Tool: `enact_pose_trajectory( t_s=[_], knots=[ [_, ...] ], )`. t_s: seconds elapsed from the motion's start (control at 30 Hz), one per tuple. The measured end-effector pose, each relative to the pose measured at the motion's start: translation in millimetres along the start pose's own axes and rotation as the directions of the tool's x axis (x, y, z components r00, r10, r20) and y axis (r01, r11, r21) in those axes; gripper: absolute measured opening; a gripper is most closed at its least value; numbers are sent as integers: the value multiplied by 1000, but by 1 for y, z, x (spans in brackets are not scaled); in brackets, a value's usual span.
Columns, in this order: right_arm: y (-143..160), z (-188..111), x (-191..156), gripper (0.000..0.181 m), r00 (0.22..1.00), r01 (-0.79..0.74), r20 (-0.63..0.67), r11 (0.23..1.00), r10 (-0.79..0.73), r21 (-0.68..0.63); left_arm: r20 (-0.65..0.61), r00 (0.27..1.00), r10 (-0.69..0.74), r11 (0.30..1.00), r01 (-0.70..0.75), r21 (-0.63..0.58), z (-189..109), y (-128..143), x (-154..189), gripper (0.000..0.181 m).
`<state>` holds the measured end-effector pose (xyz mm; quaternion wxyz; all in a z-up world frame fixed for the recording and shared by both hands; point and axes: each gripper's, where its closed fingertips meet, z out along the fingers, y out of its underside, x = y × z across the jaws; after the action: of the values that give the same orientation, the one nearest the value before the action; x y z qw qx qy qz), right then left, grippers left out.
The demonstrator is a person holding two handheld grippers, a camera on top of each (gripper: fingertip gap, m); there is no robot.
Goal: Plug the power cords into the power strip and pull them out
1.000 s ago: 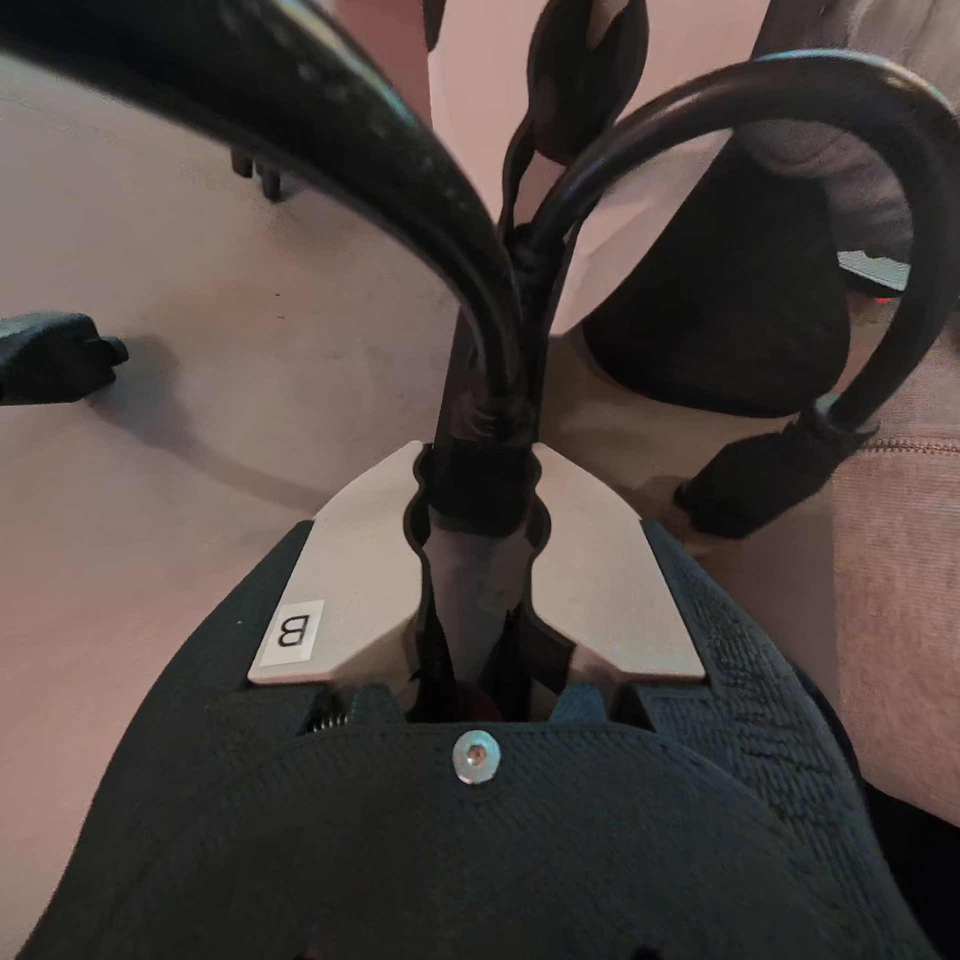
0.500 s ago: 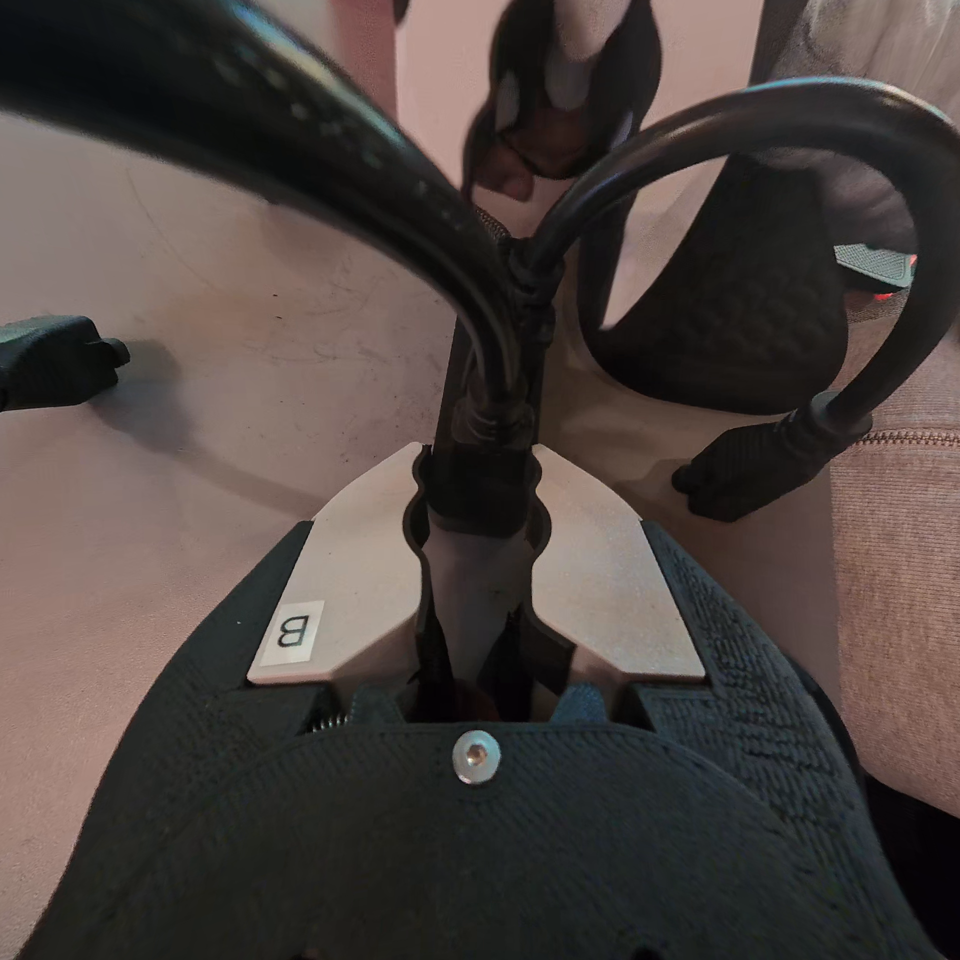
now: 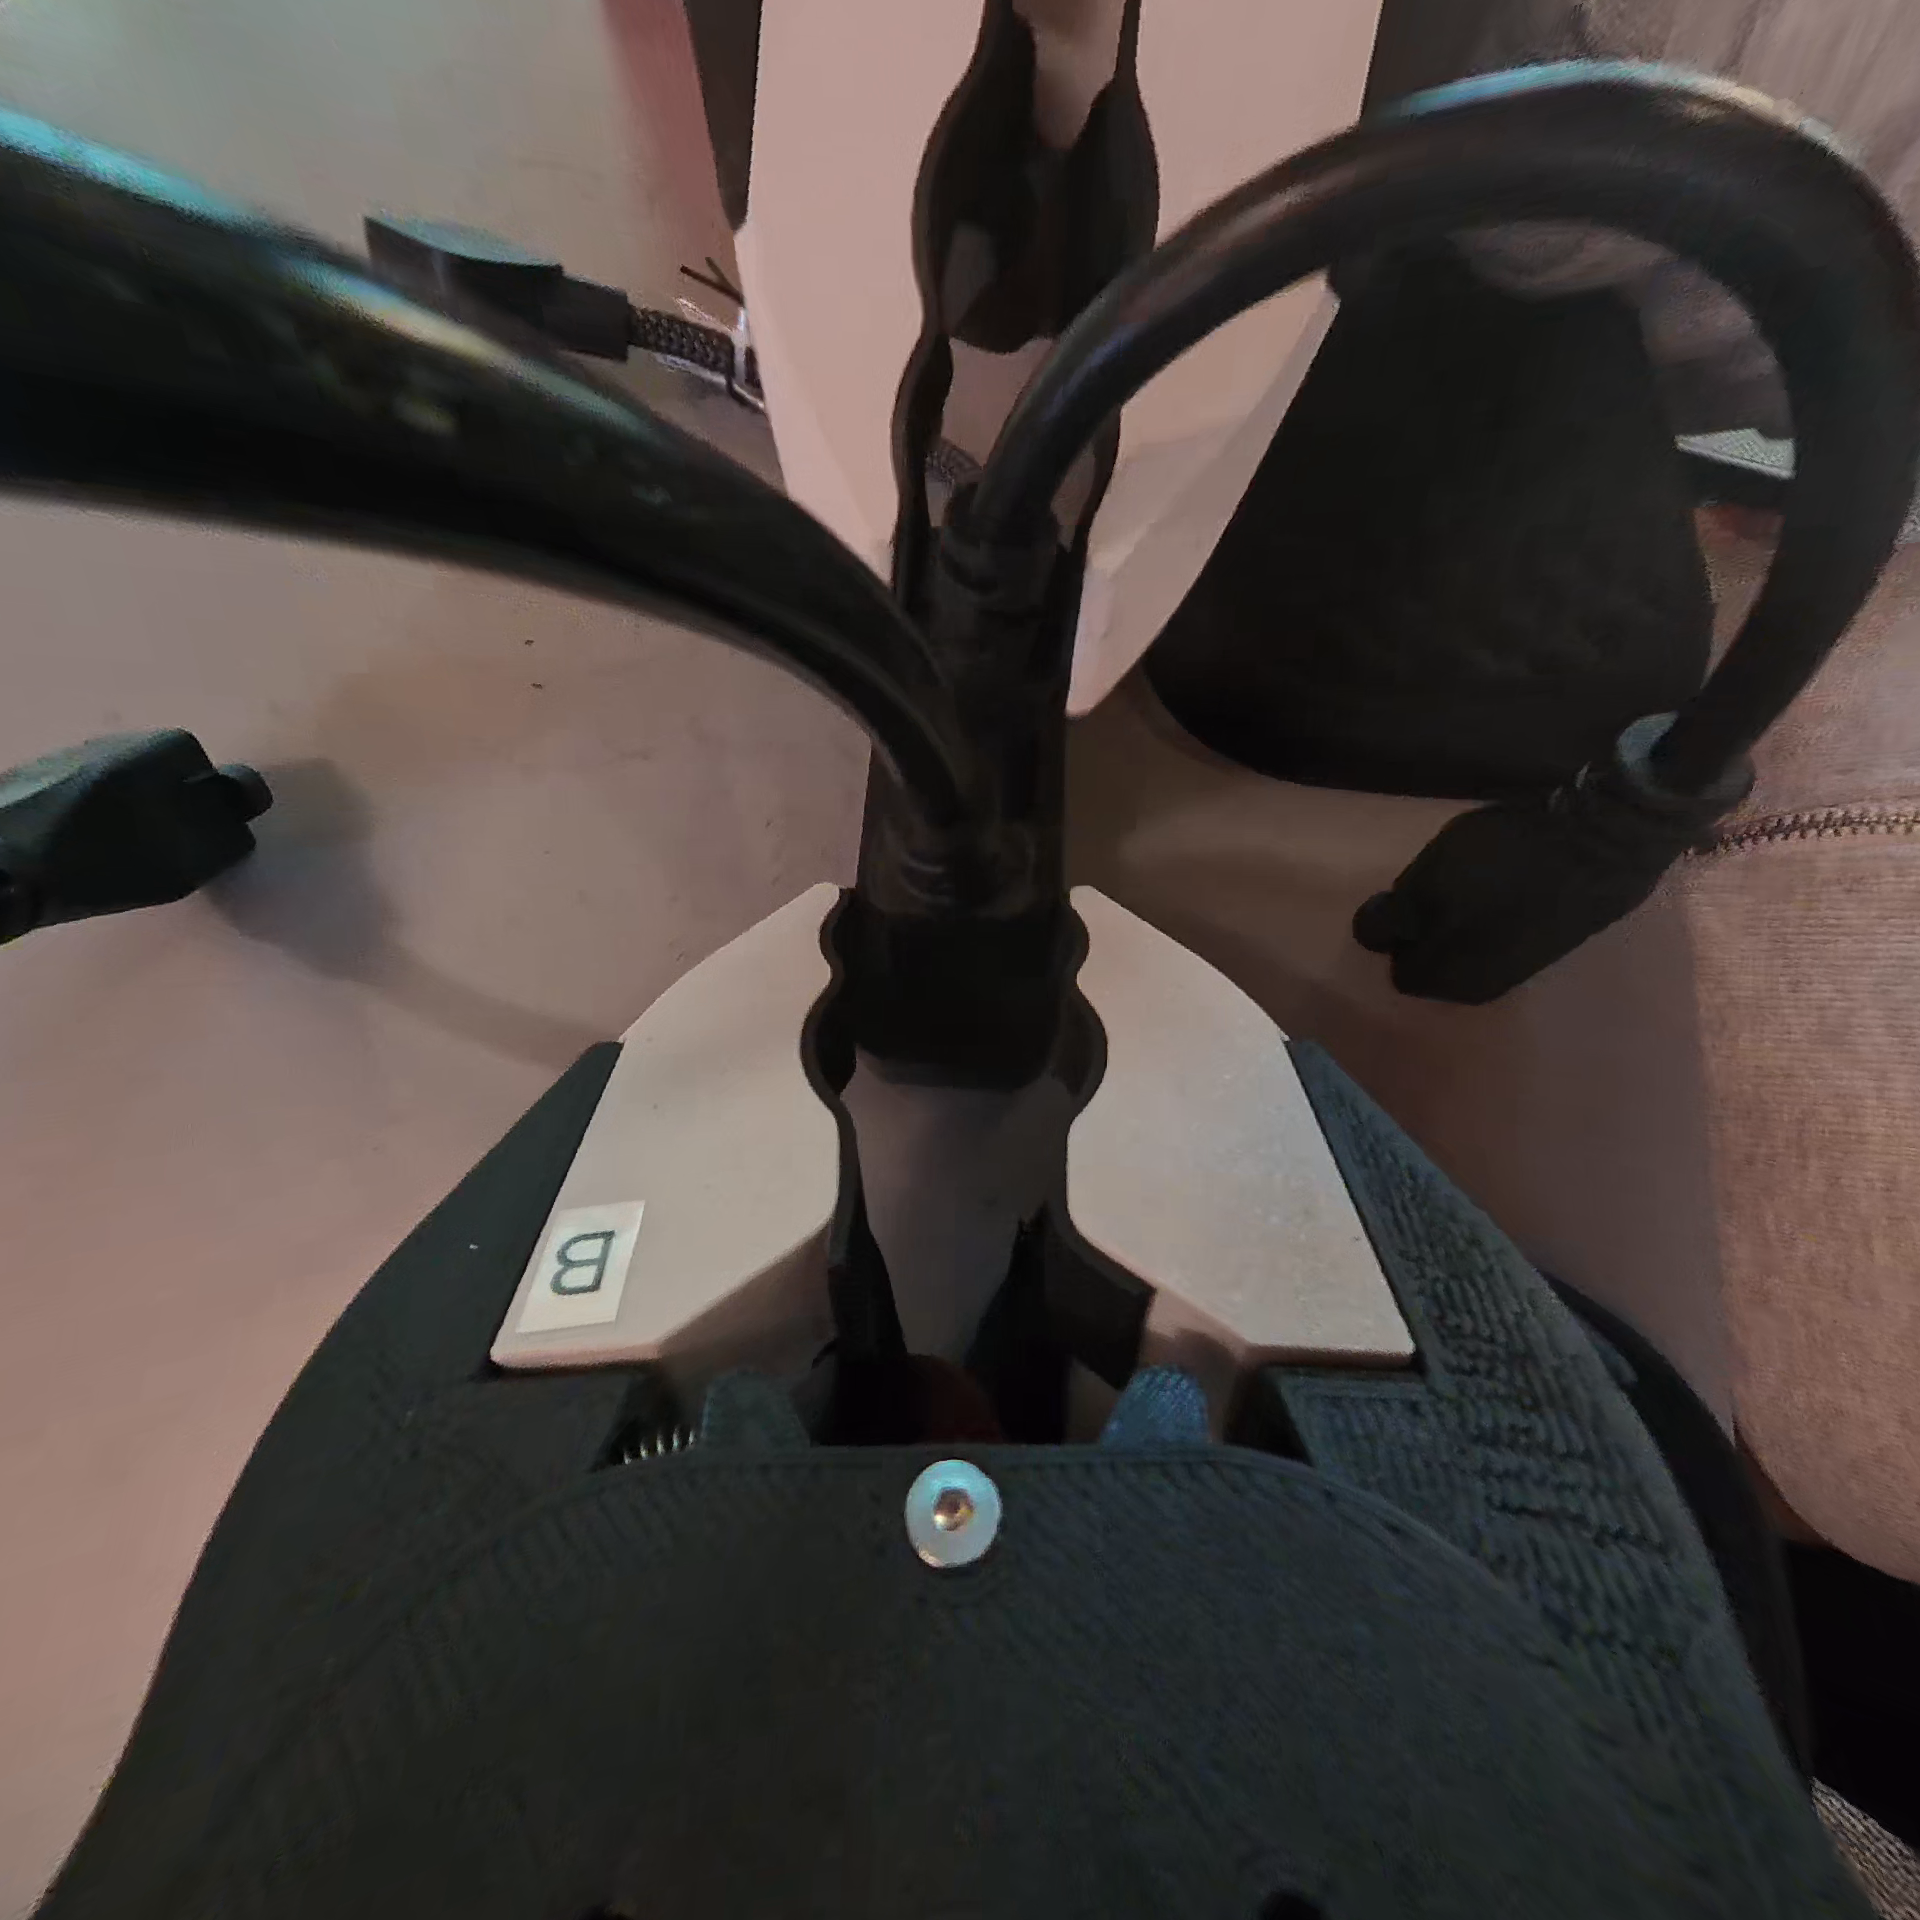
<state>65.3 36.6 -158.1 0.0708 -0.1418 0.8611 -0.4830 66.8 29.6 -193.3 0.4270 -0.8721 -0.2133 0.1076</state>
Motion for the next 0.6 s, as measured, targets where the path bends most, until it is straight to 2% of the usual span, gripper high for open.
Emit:
enact_pose_trajectory(
  t_s=[0.2,0.3,0.43,0.6],
  knots=[
    [5,-5,1,25,998,-65,23,997,66,-38,-10,1000,-3,1000,3,3,0,0,1,36],
    [1,3,0,25,997,-80,9,996,81,-37,-10,1000,1,1000,-1,-2,0,0,1,36],
    [8,-5,-1,26,982,-178,58,982,181,-60,-18,1000,-4,1000,4,5,0,0,2,35],
    [6,-1,-3,26,982,-174,59,983,177,-58,-32,999,-5,1000,5,2,0,0,3,35]
  ],
)
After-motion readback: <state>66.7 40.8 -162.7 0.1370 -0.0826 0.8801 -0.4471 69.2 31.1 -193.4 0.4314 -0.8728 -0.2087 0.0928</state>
